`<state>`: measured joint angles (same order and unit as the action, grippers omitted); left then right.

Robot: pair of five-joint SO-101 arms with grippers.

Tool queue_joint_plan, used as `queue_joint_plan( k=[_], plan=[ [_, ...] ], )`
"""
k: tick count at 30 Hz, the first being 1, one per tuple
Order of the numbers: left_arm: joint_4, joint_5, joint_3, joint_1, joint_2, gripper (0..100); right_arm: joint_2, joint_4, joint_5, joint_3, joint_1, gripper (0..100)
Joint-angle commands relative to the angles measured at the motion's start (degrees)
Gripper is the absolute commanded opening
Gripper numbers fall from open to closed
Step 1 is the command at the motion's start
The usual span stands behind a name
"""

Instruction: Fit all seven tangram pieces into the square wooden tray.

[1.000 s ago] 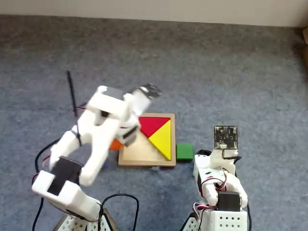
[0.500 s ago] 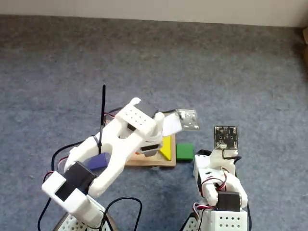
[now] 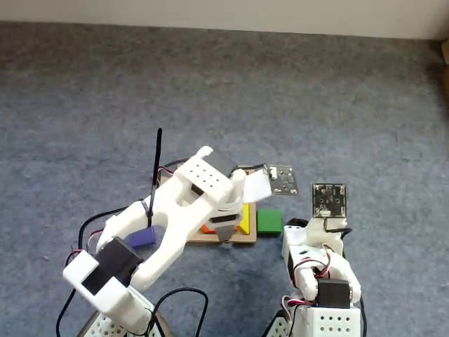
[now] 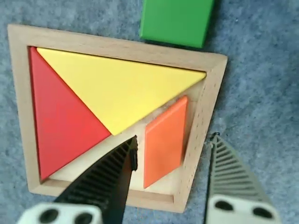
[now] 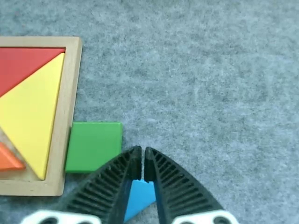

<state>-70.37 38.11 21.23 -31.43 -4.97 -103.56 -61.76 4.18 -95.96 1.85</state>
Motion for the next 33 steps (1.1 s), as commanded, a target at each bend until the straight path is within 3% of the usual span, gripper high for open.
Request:
queue_joint_plan(
  k=[1,7,12,20,33],
  plan=[
    [0.1,0.0,-2.4,3.3,4.9,25,-0.3,0.7,0.6,-5.2,-0.8,2.7],
    [0.1,0.0,-1.2,11.4,10.3,25,-0.3,0.7,0.6,-5.2,-0.8,2.7],
    [2.2,0.1,4.4,12.6,8.5,25,-0.3,0.7,0.6,-5.2,-0.8,2.7],
    [12.5,-4.8,8.7,9.5,2.3,25,-0.3,0.7,0.6,-5.2,-0.8,2.7],
    [10.5,-7.3,8.7,-0.6,7.1,25,-0.3,0.7,0.6,-5.2,-0.8,2.7]
  ],
)
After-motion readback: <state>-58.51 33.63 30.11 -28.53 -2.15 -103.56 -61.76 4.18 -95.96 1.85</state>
